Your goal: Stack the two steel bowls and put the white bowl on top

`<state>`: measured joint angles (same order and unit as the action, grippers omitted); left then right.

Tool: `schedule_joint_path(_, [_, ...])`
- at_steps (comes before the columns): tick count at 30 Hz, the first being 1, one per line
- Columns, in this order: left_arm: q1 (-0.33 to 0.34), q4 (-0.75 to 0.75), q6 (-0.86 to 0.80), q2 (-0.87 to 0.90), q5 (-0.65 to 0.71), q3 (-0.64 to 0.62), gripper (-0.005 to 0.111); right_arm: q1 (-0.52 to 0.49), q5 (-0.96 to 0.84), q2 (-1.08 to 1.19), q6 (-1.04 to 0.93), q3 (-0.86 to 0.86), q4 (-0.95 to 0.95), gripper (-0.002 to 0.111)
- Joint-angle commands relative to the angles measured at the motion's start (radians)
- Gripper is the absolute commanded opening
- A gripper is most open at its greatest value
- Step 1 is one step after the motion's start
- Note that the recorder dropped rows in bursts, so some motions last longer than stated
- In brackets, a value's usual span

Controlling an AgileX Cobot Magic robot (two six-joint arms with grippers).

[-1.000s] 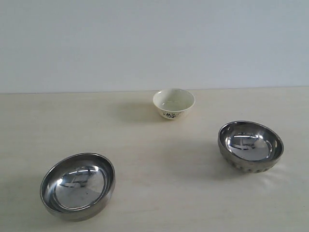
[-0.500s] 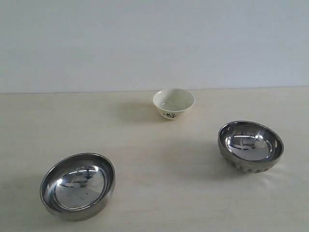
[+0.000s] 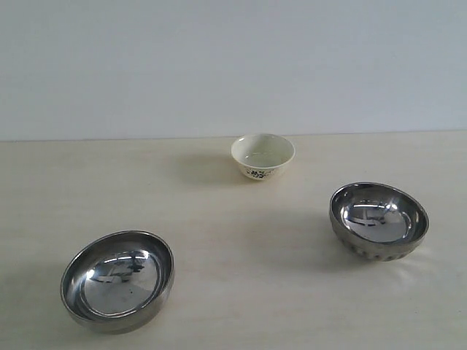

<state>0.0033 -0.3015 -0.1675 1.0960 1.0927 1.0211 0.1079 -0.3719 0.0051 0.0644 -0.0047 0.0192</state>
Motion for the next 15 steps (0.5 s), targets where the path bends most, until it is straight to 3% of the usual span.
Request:
schedule_joint_path(1, [0.003,0.006,-0.002,0.054,0.055,-0.030,0.062,0.002,0.006,-0.005,0.004,0.005,-0.004,0.000])
schedule_joint_path(15, [0.003,-0.004,0.023,0.142,-0.038,-0.052,0.062,0.002,0.006,-0.005,0.004,0.005,-0.004,0.000])
